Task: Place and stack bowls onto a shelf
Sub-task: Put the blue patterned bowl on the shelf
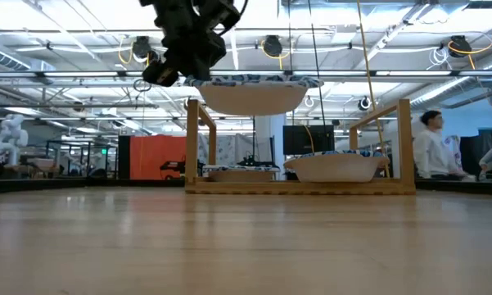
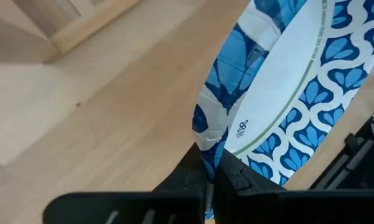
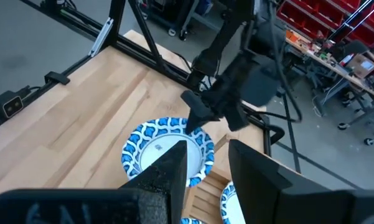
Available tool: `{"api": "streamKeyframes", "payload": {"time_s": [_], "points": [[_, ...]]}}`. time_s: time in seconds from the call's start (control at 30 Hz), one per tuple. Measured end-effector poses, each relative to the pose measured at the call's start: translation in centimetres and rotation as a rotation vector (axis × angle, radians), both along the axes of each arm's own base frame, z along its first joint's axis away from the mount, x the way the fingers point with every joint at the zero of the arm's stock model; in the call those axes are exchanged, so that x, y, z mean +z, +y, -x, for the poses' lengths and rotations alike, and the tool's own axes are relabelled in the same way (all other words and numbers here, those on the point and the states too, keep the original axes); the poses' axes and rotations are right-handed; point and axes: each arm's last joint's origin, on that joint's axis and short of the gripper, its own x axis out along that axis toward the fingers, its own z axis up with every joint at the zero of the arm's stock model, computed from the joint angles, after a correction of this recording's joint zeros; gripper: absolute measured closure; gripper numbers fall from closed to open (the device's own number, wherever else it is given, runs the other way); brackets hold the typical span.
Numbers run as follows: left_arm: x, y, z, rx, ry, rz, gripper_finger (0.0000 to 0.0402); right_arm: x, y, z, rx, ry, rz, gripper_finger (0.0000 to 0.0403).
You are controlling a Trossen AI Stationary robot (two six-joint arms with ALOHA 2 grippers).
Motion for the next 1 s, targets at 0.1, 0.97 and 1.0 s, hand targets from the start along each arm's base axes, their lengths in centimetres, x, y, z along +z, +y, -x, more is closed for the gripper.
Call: {"api": "streamKeyframes", "payload": {"time_s": [0.1,0.97,1.0], "points": [[0.4,1.3,-0.8,-0.018,0.016,0.021,0.0399,0.0,0.0,0.1,0.007,-0.001,0.016,0.0289],[-4.9,5.9,-1.7,0.140,0.255,0.201,0.0399,-0.4,0.0,0.4,0.050,0.038,0.106,0.0289],[-4.7,5.7,-1.4,0.144,0.273,0.193,0.0399,-0.4,0.0,0.4,0.051,0.041,0.107,0.0289]]}}
